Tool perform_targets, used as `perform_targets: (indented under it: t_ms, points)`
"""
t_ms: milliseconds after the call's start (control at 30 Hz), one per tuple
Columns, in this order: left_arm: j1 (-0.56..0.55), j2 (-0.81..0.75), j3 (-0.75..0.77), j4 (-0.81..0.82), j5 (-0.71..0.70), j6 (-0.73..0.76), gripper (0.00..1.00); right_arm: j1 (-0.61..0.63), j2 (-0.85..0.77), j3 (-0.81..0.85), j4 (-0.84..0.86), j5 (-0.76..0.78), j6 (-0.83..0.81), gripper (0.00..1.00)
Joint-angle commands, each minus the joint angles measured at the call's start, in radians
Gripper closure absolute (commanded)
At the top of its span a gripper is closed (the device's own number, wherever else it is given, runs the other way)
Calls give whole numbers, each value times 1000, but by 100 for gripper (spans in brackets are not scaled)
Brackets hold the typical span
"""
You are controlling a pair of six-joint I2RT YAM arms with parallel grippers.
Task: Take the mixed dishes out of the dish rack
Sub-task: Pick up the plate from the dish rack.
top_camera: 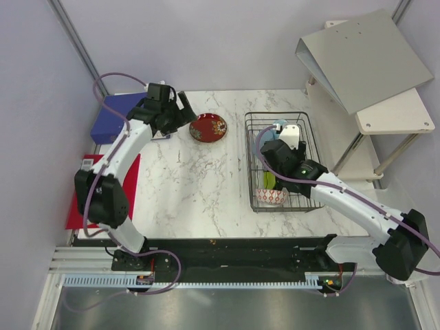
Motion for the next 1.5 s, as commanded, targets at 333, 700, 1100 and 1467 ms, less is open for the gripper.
perform_targets:
  t_ms: [333,700,1100,1467]
  points:
    - [-187,-332,-293,160,-34,-50,1,-19,-57,-1,-51,91,85,33]
    - [-189,-342,-372,180,-31,-48,1,-45,-2,-85,-48,72,116,38]
    - [-189,-348,-413,195,-21,-45,2,-50,75,-96,-3,29,96,53]
    - [-189,-330,-422,206,-5,-54,3,-51,42,-70,-23,46,80,98]
